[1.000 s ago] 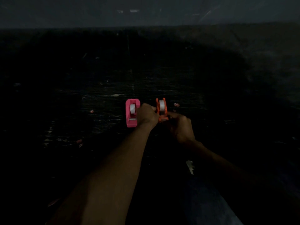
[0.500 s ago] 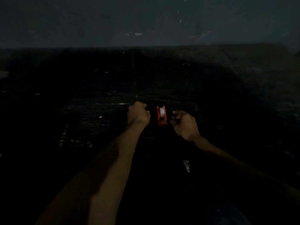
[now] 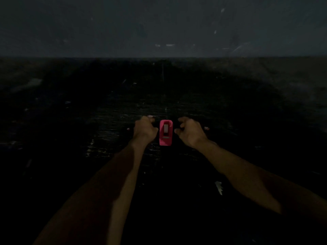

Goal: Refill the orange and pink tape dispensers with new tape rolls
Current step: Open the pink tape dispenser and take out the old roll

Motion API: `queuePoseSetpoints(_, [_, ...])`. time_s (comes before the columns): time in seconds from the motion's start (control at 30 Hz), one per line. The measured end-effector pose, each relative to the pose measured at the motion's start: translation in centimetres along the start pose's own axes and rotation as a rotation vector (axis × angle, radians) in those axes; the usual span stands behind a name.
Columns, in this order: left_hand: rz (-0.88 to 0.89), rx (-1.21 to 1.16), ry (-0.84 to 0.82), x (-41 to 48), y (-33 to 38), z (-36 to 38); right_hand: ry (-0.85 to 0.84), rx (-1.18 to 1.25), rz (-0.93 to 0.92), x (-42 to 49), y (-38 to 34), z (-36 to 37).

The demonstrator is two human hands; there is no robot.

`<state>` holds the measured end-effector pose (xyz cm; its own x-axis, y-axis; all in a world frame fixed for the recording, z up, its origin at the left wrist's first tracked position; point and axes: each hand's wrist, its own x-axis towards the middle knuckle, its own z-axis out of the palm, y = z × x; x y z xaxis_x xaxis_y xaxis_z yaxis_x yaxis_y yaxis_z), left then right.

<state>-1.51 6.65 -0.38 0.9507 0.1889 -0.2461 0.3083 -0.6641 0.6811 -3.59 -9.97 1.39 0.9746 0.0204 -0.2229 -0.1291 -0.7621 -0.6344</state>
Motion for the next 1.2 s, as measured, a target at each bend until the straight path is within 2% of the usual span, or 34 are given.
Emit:
queuePoseSetpoints(0.27, [0.052,-0.029,-0.150,3.4,-2.0,3.6,-0.036,0.026,0.049,4.5,1.1,3.9])
queuePoseSetpoints(0.53, [0.096,-0.085,-0.157,2.8,-2.1,3.6,0.012,0.048,0.032,4.0,1.1,4.3])
queuePoseSetpoints(0.67, [0.136,-0.097,-0.142,-1.3,-0.5,1.7,0.039,0.051,0.008,0.3,0.1,2.3])
queuePoseSetpoints(0.9, [0.181,-0.092,-0.084,-12.2,0.7,-1.1,0.068,0.080,-0.076,-11.2,-1.2,-1.0])
queuePoseSetpoints(1.2, [0.204,-0.076,-0.104,-23.6,-1.0,-2.0,0.117,0.089,-0.053,-21.8,-0.1,0.5])
